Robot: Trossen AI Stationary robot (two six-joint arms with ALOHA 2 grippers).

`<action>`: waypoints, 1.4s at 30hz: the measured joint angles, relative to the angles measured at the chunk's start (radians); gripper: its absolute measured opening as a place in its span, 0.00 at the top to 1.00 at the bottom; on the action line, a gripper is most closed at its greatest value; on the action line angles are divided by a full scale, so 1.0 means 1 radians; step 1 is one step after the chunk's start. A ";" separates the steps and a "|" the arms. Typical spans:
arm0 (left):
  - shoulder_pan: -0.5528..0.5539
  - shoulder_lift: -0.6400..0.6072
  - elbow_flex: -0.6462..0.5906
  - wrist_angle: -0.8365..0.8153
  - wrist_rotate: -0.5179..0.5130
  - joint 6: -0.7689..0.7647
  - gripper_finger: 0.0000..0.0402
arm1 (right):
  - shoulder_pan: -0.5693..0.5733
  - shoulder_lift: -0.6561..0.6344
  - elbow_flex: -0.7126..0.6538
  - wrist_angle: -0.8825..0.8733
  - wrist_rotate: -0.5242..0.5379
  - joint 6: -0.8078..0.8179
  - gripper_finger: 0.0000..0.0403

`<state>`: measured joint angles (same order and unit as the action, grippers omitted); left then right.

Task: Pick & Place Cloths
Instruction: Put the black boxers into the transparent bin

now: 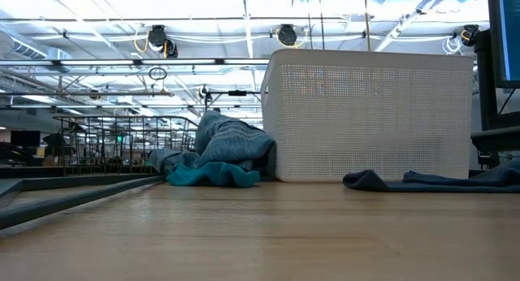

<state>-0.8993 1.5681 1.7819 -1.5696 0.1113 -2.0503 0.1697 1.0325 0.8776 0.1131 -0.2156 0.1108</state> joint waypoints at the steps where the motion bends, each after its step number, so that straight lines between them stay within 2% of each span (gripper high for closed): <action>1: 0.000 0.000 -0.021 0.000 0.015 -0.009 1.00 | 0.004 0.000 0.000 0.000 0.000 0.000 1.00; 12: 0.000 0.000 -0.228 0.008 0.038 -0.032 1.00 | 0.029 0.000 0.000 -0.002 0.000 0.008 1.00; 22: 0.000 0.000 -0.434 0.193 0.039 0.004 1.00 | 0.029 0.000 0.000 -0.002 -0.021 0.034 1.00; 26: 0.000 0.000 -0.474 0.254 0.038 0.005 0.97 | 0.029 0.000 0.000 -0.002 -0.025 0.035 1.00; 31: 0.000 0.000 -0.476 0.264 -0.011 0.005 0.85 | 0.029 0.000 0.000 -0.002 -0.025 0.035 1.00; 37: 0.001 -0.008 -0.471 0.295 -0.025 0.045 0.61 | 0.029 0.000 0.000 -0.002 -0.025 0.035 1.00; 42: 0.002 -0.062 -0.470 0.373 0.063 0.093 0.44 | 0.029 0.000 0.000 -0.001 -0.025 0.034 1.00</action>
<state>-0.8974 1.5060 1.3117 -1.1965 0.1739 -1.9570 0.1986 1.0321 0.8776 0.1116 -0.2405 0.1452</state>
